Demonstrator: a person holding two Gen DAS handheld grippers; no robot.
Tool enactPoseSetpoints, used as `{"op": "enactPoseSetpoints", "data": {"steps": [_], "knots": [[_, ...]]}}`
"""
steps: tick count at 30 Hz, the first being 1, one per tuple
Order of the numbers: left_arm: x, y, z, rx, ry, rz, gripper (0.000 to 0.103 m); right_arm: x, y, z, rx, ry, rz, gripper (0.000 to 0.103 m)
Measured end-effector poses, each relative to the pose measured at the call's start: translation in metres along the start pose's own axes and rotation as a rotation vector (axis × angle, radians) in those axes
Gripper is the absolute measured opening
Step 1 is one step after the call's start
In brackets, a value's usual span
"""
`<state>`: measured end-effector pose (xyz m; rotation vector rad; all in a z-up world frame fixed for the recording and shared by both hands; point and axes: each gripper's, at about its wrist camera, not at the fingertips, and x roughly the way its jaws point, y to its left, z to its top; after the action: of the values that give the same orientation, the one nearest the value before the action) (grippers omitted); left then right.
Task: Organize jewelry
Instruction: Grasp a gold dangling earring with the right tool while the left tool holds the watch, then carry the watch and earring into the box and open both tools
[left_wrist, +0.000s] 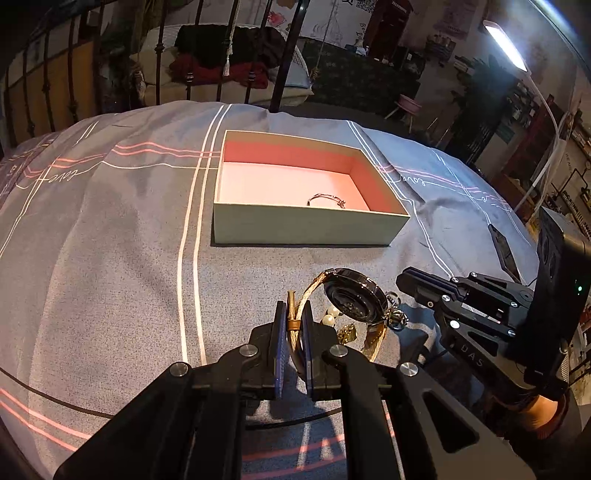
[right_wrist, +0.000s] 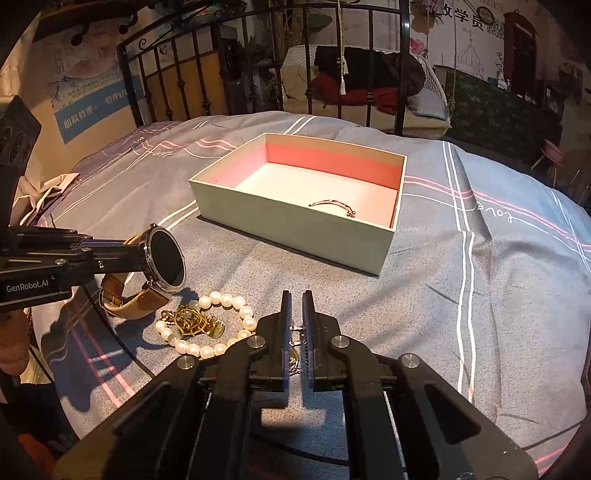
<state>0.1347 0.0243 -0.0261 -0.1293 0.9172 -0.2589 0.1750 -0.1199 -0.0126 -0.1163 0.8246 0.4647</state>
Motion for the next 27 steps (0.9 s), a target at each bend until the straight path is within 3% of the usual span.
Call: {"op": "enactPoseSetpoints", "data": {"steps": [3,4,5,6,7,10,14,23,27], "knots": [[-0.001,-0.002,0.001,0.004,-0.006,-0.007,0.007,0.001,0.000,-0.004,0.011,0.006,0.008,0.011],[-0.001,-0.003,0.000,0.007,-0.003,-0.006,0.007,0.001,0.000,-0.005,0.017,0.004,0.009,0.021],[0.000,-0.003,-0.001,0.006,0.001,-0.005,0.007,0.002,0.000,-0.007,0.022,0.004,0.013,0.037],[0.000,-0.003,-0.001,0.004,0.004,-0.006,0.007,0.003,0.000,-0.008,0.020,0.007,0.008,0.042],[0.001,-0.002,-0.002,0.003,0.006,-0.006,0.007,0.005,0.001,-0.009,0.017,0.022,0.010,0.042],[0.001,-0.001,-0.003,0.000,0.007,-0.006,0.007,0.011,0.000,-0.010,0.031,0.044,0.027,0.013],[0.000,-0.001,-0.003,0.001,0.007,-0.006,0.007,0.011,0.001,-0.011,0.027,0.047,0.028,0.005],[0.000,-0.002,-0.003,0.004,0.008,-0.002,0.008,-0.009,-0.003,-0.004,0.054,-0.021,0.045,0.005],[0.000,-0.003,-0.002,0.006,0.007,-0.006,0.008,-0.006,-0.002,-0.003,0.042,-0.010,0.050,0.005]]}}
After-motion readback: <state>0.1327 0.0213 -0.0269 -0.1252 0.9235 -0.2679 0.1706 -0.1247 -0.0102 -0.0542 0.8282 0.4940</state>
